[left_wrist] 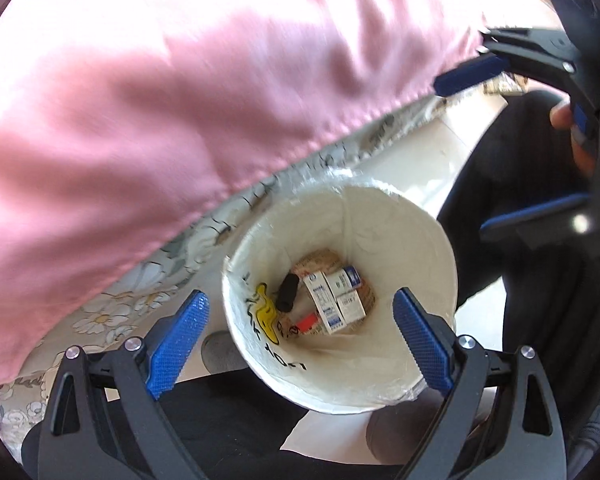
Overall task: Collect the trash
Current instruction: 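Move both tools back over the bed toward the green blocks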
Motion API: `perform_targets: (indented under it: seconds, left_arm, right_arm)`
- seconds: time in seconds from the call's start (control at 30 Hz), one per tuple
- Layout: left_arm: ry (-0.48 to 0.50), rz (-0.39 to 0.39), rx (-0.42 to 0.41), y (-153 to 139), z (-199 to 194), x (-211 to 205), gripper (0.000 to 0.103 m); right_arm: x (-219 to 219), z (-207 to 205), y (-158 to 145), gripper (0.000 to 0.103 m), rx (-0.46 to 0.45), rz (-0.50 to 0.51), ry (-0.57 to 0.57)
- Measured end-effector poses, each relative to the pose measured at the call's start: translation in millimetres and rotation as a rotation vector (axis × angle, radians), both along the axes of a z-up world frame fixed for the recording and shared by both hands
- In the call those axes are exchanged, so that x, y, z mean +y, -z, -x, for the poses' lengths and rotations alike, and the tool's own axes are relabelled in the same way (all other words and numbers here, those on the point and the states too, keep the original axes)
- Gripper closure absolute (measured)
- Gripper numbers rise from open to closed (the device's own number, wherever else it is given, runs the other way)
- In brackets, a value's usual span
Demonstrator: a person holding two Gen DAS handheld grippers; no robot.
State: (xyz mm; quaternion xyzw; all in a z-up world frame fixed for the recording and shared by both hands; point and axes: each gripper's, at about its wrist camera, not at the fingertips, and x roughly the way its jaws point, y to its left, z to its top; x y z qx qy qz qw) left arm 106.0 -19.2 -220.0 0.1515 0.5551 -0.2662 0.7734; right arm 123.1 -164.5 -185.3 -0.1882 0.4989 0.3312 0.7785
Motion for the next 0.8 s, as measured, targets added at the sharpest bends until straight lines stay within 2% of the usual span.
perform_targets:
  seconds: [0.27, 0.43, 0.57, 0.67, 0.8]
  left_arm:
    - [-0.123, 0.000, -0.169, -52, -6, 9, 0.008]
    - [-0.254, 0.036, -0.249, -88, -23, 16, 0.008]
    - [-0.335, 0.069, -0.290, -114, -38, 17, 0.008]
    - [-0.393, 0.085, -0.303, -129, -50, 16, 0.008]
    - [-0.474, 0.074, -0.330, -140, -65, 11, 0.008]
  right_arm:
    - [-38, 6, -55, 0.007, -0.182, -0.134, 0.218]
    - [-63, -6, -87, 0.007, -0.268, -0.209, 0.341]
    - [-75, -17, -100, 0.007, -0.302, -0.217, 0.386]
    - [-83, -27, -105, 0.007, -0.328, -0.181, 0.411]
    - [-99, -44, -113, 0.007, -0.345, -0.185, 0.444]
